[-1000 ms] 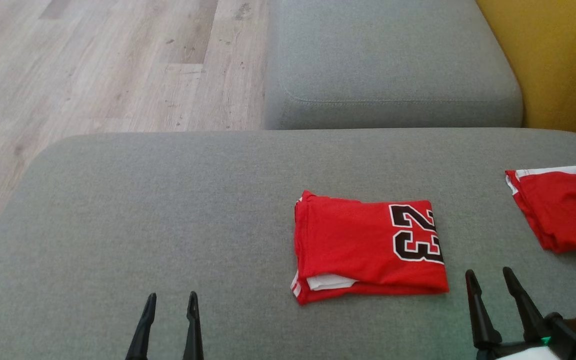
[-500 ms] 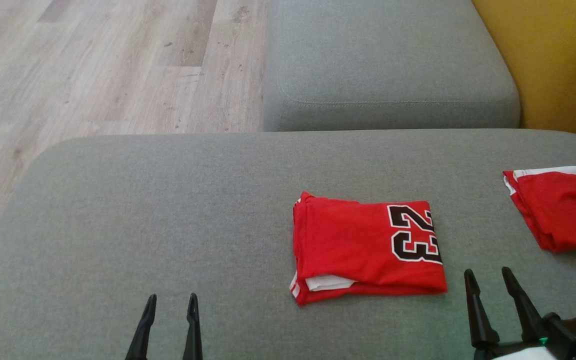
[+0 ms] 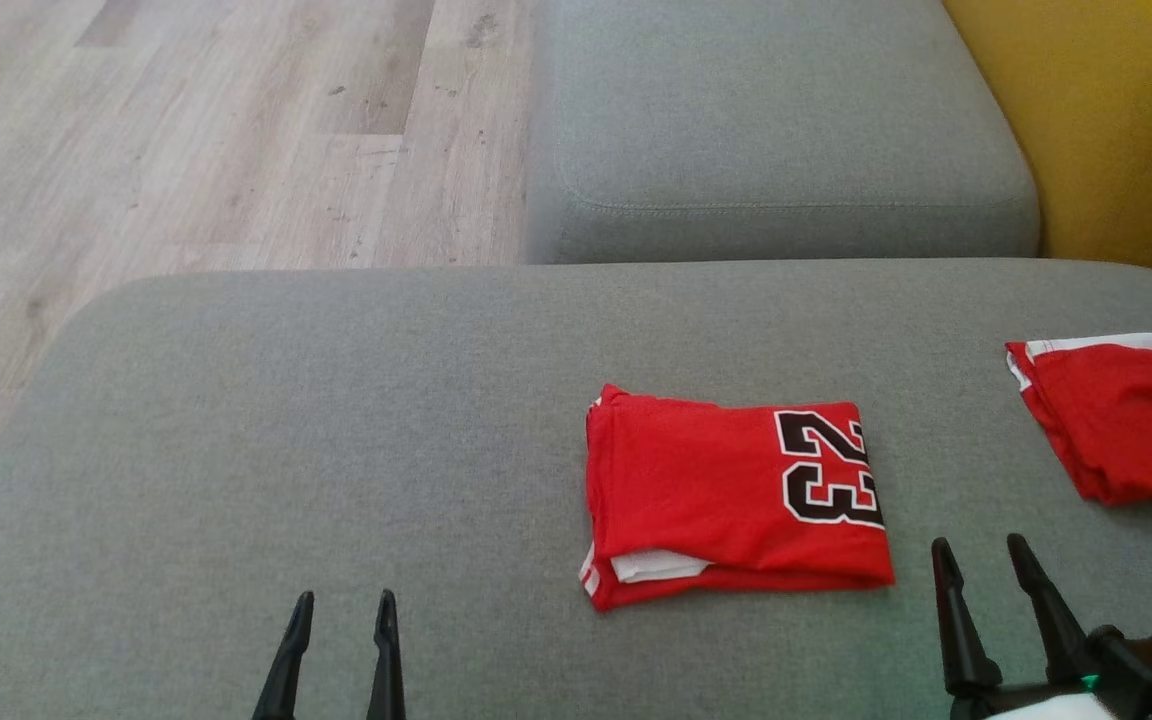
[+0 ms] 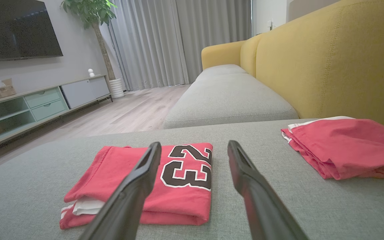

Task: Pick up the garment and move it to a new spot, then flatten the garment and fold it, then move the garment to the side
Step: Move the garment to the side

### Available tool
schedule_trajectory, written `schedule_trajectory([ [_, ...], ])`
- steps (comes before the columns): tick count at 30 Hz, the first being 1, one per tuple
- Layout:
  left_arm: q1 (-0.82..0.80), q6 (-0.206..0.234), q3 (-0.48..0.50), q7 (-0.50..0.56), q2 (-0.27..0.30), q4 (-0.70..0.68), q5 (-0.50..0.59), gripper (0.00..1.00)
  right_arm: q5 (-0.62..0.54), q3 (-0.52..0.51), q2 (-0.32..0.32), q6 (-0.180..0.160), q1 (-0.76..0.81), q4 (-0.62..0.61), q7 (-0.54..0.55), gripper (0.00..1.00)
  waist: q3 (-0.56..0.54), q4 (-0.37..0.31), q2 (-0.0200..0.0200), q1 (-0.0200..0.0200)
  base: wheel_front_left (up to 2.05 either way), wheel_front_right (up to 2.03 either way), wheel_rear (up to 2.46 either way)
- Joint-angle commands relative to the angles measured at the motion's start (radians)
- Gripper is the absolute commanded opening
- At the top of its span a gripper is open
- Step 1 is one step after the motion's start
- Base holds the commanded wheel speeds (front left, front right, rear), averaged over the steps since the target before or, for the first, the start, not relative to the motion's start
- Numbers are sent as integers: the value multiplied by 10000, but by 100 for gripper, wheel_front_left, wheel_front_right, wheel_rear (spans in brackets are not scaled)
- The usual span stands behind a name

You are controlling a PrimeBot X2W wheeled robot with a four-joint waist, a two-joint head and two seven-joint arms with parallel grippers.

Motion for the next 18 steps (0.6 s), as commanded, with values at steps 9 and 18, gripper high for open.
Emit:
schedule_trajectory([
  [9,-506,81,122,-95,-80,-400,86,100,-54,141,-221,35,-346,-363,-135,100,336,95,0,0,0,0,0],
  [18,-770,255,-363,-95,-80,-608,74,100,353,404,-624,35,-1263,511,-135,100,1013,296,0,0,0,0,0],
])
